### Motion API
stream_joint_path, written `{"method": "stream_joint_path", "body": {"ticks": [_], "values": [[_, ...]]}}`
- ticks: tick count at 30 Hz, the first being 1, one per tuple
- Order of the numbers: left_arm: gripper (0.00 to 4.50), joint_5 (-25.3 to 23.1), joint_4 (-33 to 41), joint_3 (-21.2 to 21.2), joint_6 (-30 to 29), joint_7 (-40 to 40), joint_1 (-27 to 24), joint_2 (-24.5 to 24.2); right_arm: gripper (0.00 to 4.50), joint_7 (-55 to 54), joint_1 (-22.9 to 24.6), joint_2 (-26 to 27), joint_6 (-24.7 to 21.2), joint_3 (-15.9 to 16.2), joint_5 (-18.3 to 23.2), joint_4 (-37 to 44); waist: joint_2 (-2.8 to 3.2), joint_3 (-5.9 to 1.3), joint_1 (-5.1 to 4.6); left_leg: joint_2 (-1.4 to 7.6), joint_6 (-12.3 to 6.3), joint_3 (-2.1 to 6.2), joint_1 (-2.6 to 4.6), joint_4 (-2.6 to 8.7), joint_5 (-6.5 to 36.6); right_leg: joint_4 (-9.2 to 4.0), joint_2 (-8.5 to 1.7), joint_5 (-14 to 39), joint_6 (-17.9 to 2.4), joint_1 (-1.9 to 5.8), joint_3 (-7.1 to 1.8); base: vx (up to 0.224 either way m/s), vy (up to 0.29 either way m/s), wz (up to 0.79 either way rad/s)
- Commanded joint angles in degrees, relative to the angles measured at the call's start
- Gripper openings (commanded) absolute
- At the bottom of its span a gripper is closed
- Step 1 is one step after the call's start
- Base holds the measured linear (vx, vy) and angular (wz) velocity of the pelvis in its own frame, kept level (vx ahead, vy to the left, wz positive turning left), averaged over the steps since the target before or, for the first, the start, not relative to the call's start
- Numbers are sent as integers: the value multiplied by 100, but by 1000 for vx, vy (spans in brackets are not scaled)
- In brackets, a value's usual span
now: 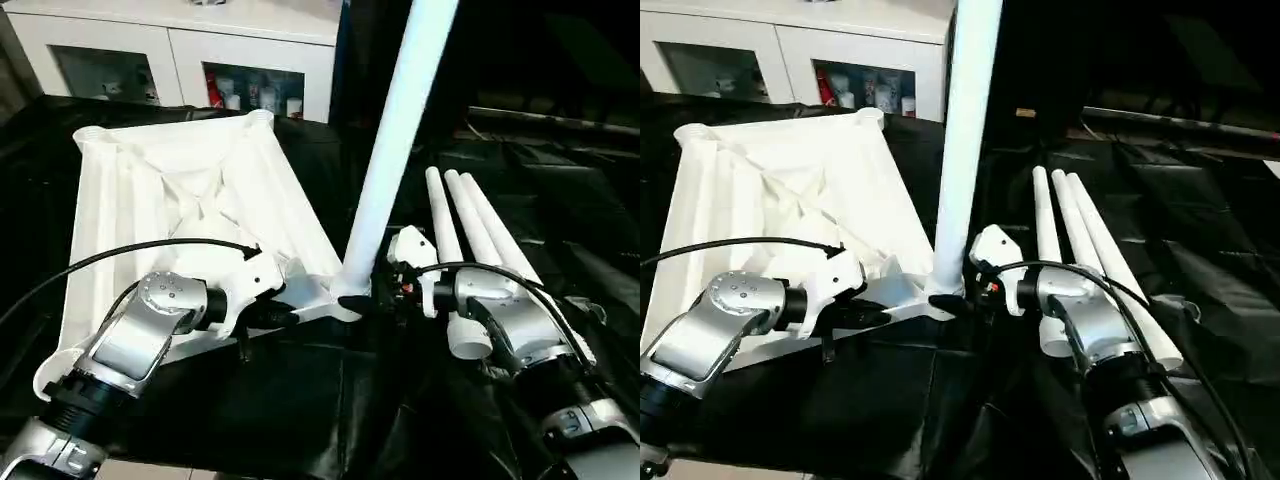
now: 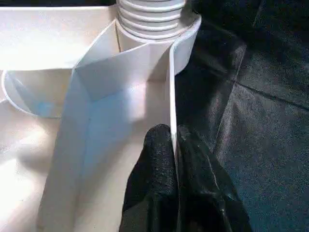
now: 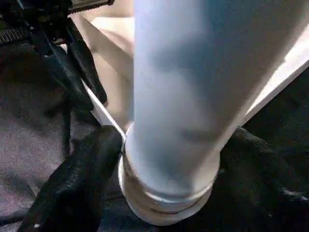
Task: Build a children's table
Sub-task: Rotate leg to tighten
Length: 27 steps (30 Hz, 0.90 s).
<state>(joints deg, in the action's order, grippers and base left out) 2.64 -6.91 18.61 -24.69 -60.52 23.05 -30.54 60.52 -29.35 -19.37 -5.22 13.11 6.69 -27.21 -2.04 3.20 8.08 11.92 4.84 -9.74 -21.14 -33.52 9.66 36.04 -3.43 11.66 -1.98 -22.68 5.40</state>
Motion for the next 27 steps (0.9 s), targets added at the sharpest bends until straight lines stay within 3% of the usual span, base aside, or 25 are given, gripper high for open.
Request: {"method": "stream_joint_path", "body": {"ticks": [1,6,13,18,19,21,22,23,25,27], "values": [[0,145,360,33,122,-68,83,62,297,128,-3,-1,-4,137,-30,-79,72,-385,-41,180,-80,39,83,366,1044,-429,-486,676,-1007,308,-370,0,0,0],[0,131,346,41,121,-59,82,84,266,143,0,16,44,141,-46,-108,83,-391,-38,181,-81,42,86,364,1033,-422,-484,626,-1017,310,-367,0,0,0],[0,132,293,8,50,4,86,152,259,74,66,107,-14,78,-14,-168,83,-391,-44,176,-82,41,78,359,1034,-421,-484,596,-1043,317,-367,0,0,0],[0,80,11,-52,-46,418,185,503,259,-724,139,532,-363,-278,154,-460,73,-387,-56,179,-13,47,86,373,1139,-445,-502,850,-1012,314,-366,0,0,0],[0,-54,-355,-126,-185,999,343,890,259,-1521,138,870,-389,-480,103,-796,82,-354,-78,177,30,34,106,385,1275,-490,-495,1091,-971,278,-368,0,0,0],[0,-103,-512,-160,-253,1229,414,1049,258,-1860,124,1004,-390,-561,72,-939,76,-311,-108,159,171,63,153,418,1673,-585,-521,1962,-773,272,-350,0,0,0],[0,-130,-596,-179,-287,1348,453,1131,258,-2034,114,1071,-388,-602,52,-1013,76,-306,-117,161,184,71,166,420,1789,-607,-535,2159,-722,267,-347,0,0,0],[0,-195,-842,-223,-290,1669,573,1349,258,-2528,59,1257,-378,-709,12,-1217,82,-267,-159,136,166,66,210,419,2013,-696,-535,2653,-589,221,-337,0,0,0],[0,-273,-1349,-346,-427,2315,831,1796,257,-3422,-100,1608,-424,-889,-56,-1641,87,-280,-203,123,216,90,265,400,2168,-748,-545,3079,-467,193,-311,0,0,0],[0,-402,-1945,-456,-561,3003,1114,2144,257,-4341,-336,1927,-412,-1064,-138,-2052,119,-275,-217,120,213,104,262,406,2217,-777,-541,3200,-372,180,-292,0,0,0]]}}
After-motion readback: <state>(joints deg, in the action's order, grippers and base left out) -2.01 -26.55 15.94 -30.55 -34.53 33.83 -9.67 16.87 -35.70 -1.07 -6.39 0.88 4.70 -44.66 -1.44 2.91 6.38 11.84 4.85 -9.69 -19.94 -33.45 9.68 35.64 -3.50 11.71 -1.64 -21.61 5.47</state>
